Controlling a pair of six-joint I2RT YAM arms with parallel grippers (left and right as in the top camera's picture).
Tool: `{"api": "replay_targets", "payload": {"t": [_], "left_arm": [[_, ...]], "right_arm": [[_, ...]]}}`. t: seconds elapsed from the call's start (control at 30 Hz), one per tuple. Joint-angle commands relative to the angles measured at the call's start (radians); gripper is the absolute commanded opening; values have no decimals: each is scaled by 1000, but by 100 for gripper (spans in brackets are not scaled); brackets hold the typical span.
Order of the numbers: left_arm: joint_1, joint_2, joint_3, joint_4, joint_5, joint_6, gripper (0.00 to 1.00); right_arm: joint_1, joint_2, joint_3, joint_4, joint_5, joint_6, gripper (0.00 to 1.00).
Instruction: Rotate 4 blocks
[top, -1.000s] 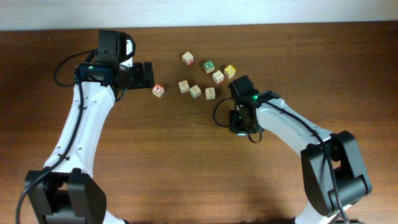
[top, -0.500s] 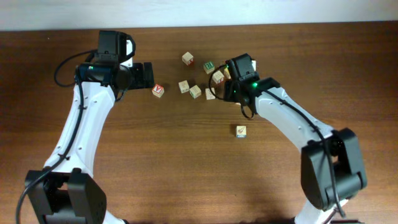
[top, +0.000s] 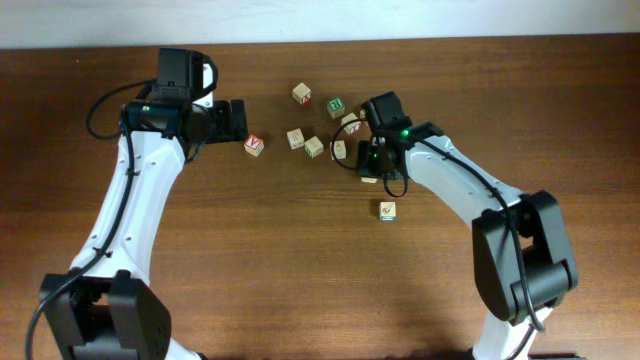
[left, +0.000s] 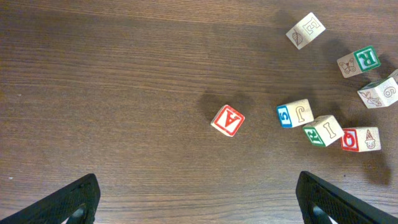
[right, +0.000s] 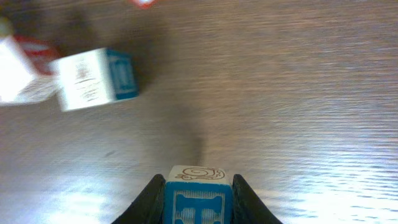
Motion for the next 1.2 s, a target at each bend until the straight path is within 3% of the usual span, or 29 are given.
{"api": "replay_targets", "payload": {"t": [0.0, 0.3, 0.33, 0.47, 0.53, 0.6, 0.67, 0.77, 0.83, 0.9, 1.0, 1.1, 1.17], "left_arm": [[-2, 6, 17, 0, -6, -13, 99], [-3, 6, 17, 0, -6, -13, 99], [-3, 6, 17, 0, -6, -13, 99], [-3, 6, 17, 0, -6, -13, 99], [-3, 6, 17, 0, -6, -13, 99], [-3, 6, 17, 0, -6, -13, 99], [-3, 6, 17, 0, -6, -13, 99], [-3, 6, 17, 0, -6, -13, 99], [-3, 6, 17, 0, -6, -13, 99], [-3, 6, 17, 0, -6, -13, 99], [-3, 6, 17, 0, -6, -13, 99], [-3, 6, 17, 0, -6, -13, 99], [-3, 6, 17, 0, -6, -13, 99]], "right_arm": [[45, -31, 16, -118, -116, -19, 25], [98, -29, -57, -206, 85, 46, 24], [98, -29, -57, -206, 85, 46, 34], [98, -29, -56, -190, 85, 44, 43], [96, -31, 80, -227, 89, -29, 45], [96, -29, 183, -70, 88, -38, 54], [97, 63, 182, 153, 117, -46, 54], [97, 216, 182, 225, 111, -124, 54], [97, 247, 182, 230, 111, -166, 52], [97, 253, 182, 229, 111, -166, 37], [97, 244, 188, 174, 92, -165, 27], [97, 163, 293, -138, -61, -53, 27], [104, 167, 273, -303, -70, 22, 22]]}}
